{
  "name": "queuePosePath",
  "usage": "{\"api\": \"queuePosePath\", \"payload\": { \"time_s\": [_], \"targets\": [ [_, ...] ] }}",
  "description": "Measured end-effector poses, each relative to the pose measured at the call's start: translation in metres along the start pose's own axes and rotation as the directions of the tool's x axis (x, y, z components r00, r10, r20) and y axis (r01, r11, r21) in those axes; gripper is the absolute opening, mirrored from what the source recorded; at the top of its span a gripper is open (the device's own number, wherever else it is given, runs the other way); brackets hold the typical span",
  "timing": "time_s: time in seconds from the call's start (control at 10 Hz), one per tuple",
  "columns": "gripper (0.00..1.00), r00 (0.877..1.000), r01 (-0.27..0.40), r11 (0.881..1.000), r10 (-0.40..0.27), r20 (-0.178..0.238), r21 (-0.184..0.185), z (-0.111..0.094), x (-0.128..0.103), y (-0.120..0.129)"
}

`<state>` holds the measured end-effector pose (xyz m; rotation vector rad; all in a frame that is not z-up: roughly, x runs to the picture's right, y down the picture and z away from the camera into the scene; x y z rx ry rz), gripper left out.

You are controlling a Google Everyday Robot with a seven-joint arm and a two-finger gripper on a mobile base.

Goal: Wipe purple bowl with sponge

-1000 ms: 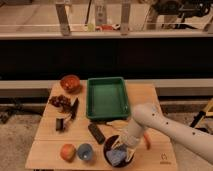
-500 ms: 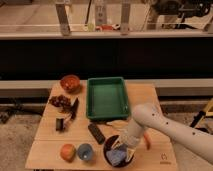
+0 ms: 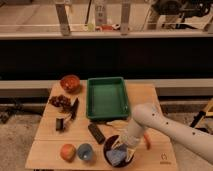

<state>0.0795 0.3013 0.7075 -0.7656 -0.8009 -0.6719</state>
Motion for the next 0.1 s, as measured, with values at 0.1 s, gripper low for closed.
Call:
{"api": "queuePosePath", "payload": {
  "time_s": [0.1],
  "targets": [
    [0.0, 1.0, 0.0, 1.0, 0.0, 0.0, 0.0, 0.0, 0.0, 0.0]
  ]
}}
